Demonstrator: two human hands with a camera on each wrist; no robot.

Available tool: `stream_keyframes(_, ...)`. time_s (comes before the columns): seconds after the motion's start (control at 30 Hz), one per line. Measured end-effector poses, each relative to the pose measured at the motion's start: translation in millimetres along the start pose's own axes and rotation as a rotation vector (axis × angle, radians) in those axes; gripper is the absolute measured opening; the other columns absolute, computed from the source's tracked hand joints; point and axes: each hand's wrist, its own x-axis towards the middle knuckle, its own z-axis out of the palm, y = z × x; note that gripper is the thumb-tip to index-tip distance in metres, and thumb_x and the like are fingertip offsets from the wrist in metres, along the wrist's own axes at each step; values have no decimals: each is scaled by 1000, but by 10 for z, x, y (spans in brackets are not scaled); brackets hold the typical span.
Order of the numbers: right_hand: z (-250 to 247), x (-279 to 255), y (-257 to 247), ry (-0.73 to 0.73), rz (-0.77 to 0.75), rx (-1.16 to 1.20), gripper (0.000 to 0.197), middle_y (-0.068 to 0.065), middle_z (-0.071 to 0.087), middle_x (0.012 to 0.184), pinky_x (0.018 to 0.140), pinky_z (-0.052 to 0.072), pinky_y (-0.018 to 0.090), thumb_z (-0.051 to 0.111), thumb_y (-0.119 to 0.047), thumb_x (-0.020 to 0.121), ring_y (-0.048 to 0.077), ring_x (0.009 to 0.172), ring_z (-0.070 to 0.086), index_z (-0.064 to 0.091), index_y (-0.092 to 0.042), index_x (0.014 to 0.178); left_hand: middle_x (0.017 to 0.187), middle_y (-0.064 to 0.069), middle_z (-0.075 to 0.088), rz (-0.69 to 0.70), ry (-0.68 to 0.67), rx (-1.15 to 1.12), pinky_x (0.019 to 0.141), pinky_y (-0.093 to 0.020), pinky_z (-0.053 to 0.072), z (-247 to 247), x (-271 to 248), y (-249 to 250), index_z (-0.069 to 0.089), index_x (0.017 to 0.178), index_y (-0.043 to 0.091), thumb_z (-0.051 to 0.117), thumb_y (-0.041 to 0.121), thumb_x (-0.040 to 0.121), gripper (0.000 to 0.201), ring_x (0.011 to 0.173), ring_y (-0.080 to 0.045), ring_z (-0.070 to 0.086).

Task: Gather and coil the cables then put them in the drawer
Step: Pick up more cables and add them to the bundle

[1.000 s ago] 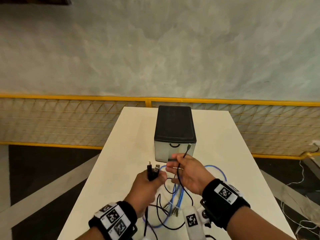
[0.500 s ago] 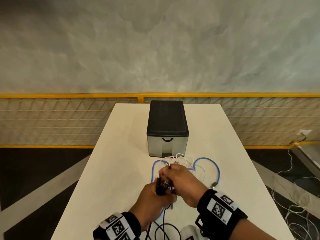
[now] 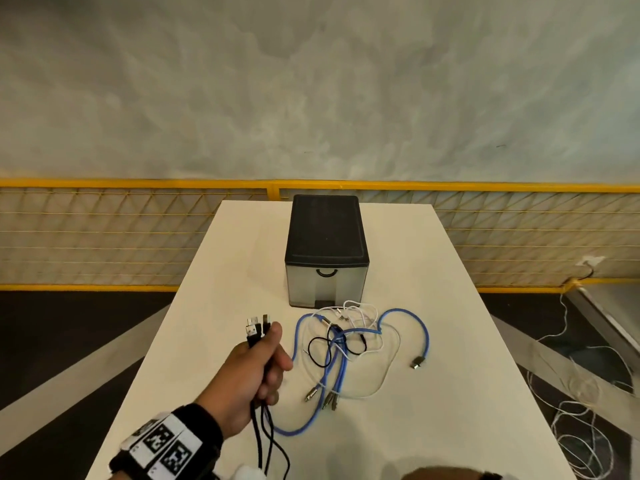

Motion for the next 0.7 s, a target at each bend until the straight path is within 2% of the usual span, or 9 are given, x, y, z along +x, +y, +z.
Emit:
stream_keyframes(0.03, -22, -17, 89, 275, 25, -142, 47, 8, 68, 120, 89, 41, 11, 33, -30, 89, 8, 106, 58, 66, -14, 119, 47, -2, 32, -9, -24, 0, 48, -27, 26, 15, -12, 15, 55, 60, 9, 48, 48, 96, 53, 40, -14, 22)
stream_keyframes(0.07, -18, 5, 153, 316, 127, -413, 50, 21, 53, 137, 102, 40, 28, 31, -25, 93, 23, 122, 51, 51, -3, 133, 47, -2, 30, -18, -52, 3, 48, -26, 25, 39, -16, 14, 53, 58, 10, 50, 49, 94, 53, 39, -14, 21)
stream_keyframes(0.1, -30, -1, 176, 304, 251, -721, 47, 20, 45, 144, 110, 34, 34, 35, -23, 95, 28, 131, 45, 45, -6, 138, 47, -1, 30, -28, -72, 9, 47, -25, 23, 56, -23, 18, 52, 58, 10, 54, 48, 90, 50, 38, -12, 21)
stream_keyframes(0.17, -125, -8, 74, 494, 324, -967, 41, 6, 49, 141, 105, 39, 32, 44, -23, 92, 25, 129, 49, 49, -24, 133, 48, 0, 29, -28, -117, 31, 44, -22, 20, 95, -19, -11, 56, 61, 8, 66, 41, 80, 39, 38, -10, 23)
stream_keyframes(0.23, -382, 34, -15, 804, 291, -937, 40, -1, 52, 133, 98, 45, 32, 41, -21, 90, 22, 121, 54, 50, -32, 128, 53, -2, 30, -6, -154, 40, 43, -19, 19, 132, -12, -33, 63, 70, 5, 77, 25, 77, 25, 40, -10, 24)
stream_keyframes(0.3, -648, 122, 18, 950, 274, -936, 41, 1, 51, 127, 92, 49, 37, 39, -19, 89, 25, 115, 54, 51, -34, 124, 58, -4, 30, 10, -181, 34, 44, -19, 19, 178, -33, -29, 71, 79, 4, 72, 9, 84, 7, 43, -11, 25)
stream_keyframes(0.47, -787, 358, 171, 951, 339, -980, 32, 0, 42, 130, 89, 50, 39, 37, -23, 91, 24, 118, 45, 53, -32, 118, 63, -6, 56, 2, -265, 73, 48, -27, 17, 222, -115, 24, 74, 92, 4, 52, 18, 98, 27, 43, -11, 28)
stream_keyframes(0.57, -784, 434, 239, 959, 298, -1015, 29, -1, 44, 128, 87, 51, 38, 38, -23, 93, 23, 116, 47, 51, -30, 118, 71, -9, 65, -7, -282, 79, 41, -23, 35, 211, -119, 69, 74, 90, 3, 48, 26, 99, 36, 44, -14, 42)
stream_keyframes(0.7, -773, 423, 290, 951, 276, -1156, 30, -4, 44, 130, 83, 48, 35, 36, -31, 96, 22, 117, 46, 47, -32, 124, 81, -14, 68, 6, -302, 54, 49, -30, 53, 242, -74, 117, 74, 89, 2, 51, 23, 98, 32, 60, -20, 60)
